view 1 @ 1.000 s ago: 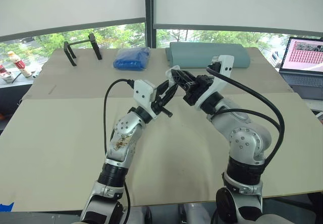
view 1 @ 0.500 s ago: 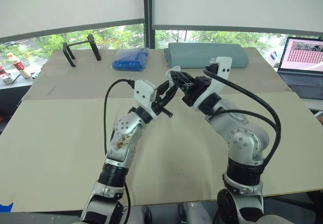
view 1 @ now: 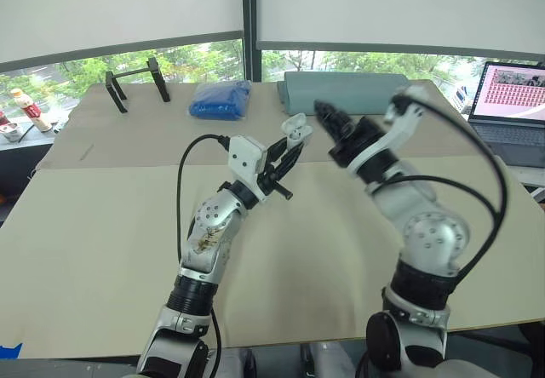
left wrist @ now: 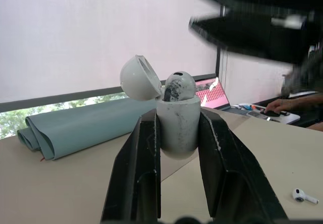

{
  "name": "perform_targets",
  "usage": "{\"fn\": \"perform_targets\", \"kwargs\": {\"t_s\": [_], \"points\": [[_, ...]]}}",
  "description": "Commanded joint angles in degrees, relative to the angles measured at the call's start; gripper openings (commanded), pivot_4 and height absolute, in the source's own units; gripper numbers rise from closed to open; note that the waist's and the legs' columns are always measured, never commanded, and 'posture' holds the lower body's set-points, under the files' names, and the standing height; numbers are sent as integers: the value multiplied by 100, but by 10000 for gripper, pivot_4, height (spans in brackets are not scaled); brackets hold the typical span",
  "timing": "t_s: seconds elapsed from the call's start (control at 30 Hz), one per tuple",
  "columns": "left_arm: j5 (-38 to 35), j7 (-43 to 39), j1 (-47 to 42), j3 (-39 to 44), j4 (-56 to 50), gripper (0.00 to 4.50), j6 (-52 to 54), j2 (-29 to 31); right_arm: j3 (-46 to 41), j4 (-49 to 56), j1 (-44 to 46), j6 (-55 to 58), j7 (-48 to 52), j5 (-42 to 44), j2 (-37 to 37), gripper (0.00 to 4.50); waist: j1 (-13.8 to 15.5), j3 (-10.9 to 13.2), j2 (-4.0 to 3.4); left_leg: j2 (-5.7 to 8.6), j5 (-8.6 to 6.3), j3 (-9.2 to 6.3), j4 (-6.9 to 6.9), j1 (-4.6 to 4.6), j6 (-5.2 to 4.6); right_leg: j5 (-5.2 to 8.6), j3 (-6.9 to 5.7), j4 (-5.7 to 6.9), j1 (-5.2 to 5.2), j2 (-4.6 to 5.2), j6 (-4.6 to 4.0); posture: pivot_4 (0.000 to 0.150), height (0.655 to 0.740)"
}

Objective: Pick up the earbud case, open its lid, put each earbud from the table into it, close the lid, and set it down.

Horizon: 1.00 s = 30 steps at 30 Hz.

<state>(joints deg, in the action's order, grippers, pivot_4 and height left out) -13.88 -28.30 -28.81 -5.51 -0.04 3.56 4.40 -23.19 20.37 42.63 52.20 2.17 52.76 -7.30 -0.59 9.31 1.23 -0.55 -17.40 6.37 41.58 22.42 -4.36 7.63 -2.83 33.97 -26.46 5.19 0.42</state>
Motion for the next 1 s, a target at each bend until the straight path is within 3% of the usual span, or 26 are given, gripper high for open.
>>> {"fn": "perform_targets", "kwargs": {"t_s": [0.03,0.17,0.33,0.57,1.0], "points": [[-32,-65,74,72,-220,5295,-174,96,-86,-204,-96,297,624,16,-1237,16787,12,0,0,0,-9,0,-3,-1,-16,0,-1,0,2,0,0,1500,7400],[-38,-33,136,83,-292,5295,-143,116,841,-924,-890,-171,2136,-1160,-3228,16787,41,0,0,4,-18,6,-14,-5,-30,7,2,-33,10,6,5,1500,7400],[-34,-43,247,87,-397,5295,-91,174,1911,-2290,-1468,-1347,3487,-2646,-4563,16787,28,0,0,12,-21,20,-31,-8,-38,8,17,-65,11,6,16,1500,7400],[-87,-1,440,102,-670,5295,92,237,2184,-3424,-1514,-1904,3987,-3342,-4543,16787,16,1,2,8,-21,22,-32,-11,-38,4,20,-79,17,1,23,1500,7400],[-184,141,499,177,-916,5295,352,279,2147,-3502,-1704,-1619,4374,-3595,-4464,16787,128,1,1,8,-19,21,-29,-11,-33,2,19,-80,18,4,23,1500,7400]]}}
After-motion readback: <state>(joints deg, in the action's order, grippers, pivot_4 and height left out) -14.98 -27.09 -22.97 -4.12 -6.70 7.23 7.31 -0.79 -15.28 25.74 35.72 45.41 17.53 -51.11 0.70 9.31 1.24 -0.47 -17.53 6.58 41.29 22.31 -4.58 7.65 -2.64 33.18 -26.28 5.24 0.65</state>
